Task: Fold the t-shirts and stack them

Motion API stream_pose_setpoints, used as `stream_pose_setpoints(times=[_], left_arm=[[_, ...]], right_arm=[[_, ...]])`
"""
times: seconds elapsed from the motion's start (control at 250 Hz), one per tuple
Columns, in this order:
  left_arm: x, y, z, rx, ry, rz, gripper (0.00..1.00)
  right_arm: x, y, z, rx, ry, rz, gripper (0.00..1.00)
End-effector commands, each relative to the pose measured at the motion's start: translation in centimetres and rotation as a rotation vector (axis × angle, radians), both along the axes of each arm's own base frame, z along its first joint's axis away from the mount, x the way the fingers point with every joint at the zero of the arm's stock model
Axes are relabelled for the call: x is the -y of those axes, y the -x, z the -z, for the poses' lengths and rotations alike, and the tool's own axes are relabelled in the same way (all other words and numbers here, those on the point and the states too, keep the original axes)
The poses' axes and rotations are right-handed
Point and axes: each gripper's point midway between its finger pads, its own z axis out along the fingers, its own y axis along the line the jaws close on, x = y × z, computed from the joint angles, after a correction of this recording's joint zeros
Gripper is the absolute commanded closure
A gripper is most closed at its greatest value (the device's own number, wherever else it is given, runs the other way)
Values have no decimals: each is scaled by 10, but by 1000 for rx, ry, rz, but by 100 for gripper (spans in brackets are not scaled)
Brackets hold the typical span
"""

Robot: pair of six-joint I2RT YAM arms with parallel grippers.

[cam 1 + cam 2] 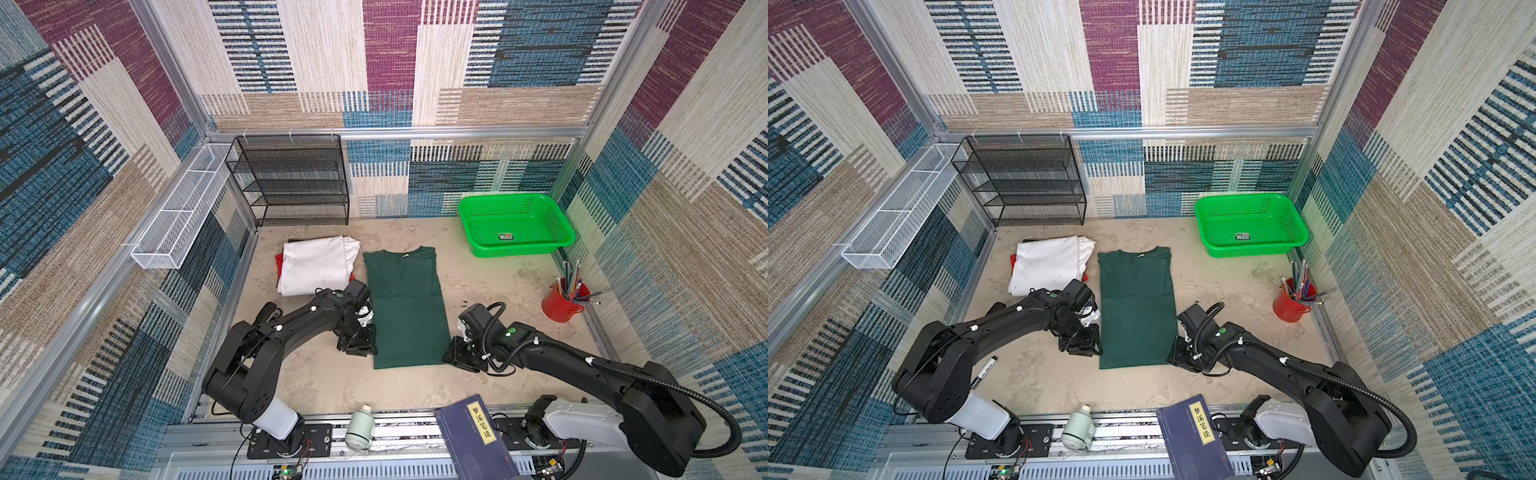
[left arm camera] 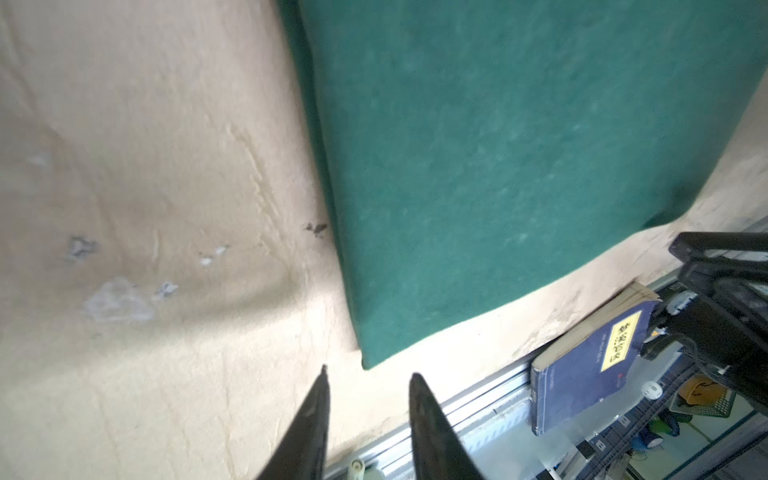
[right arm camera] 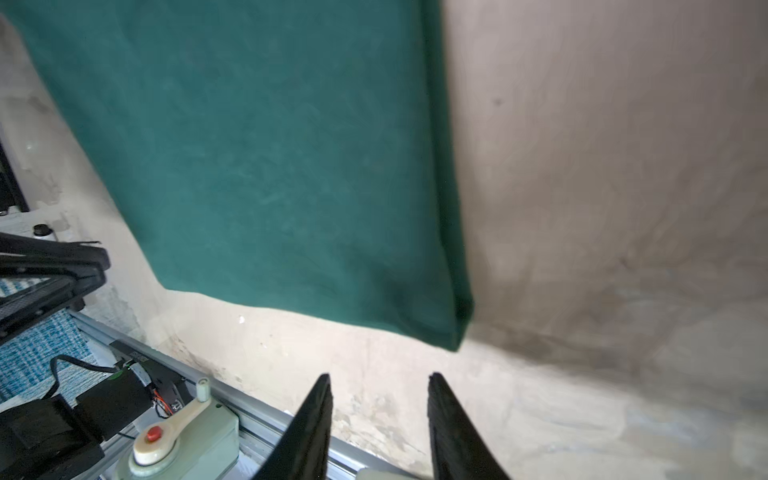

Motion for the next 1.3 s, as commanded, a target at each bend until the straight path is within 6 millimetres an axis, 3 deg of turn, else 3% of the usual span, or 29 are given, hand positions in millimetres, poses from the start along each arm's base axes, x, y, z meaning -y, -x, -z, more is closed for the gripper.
stream_pose_setpoints(times=[0.0,0.092,0.272,0.528,0.8,1.296], left_arm=[[1,12,1,-27,37,-5,56],[4,15,2,-22,75,-36,51],[9,20,14,-58,107,-91,56],[9,24,28,-99,102,-110,63],[2,34,37,-131,74,-105,64],[-6,27,46,-113,8,-154,73]], right_arm=[[9,4,6,-10,24,41,54],[10,4,9,-6,9,51,47],[10,0,20,-18,-1,71,46],[12,-9,27,-22,4,98,52],[26,-7,35,-54,71,124,57],[30,-13,36,-49,73,143,69]])
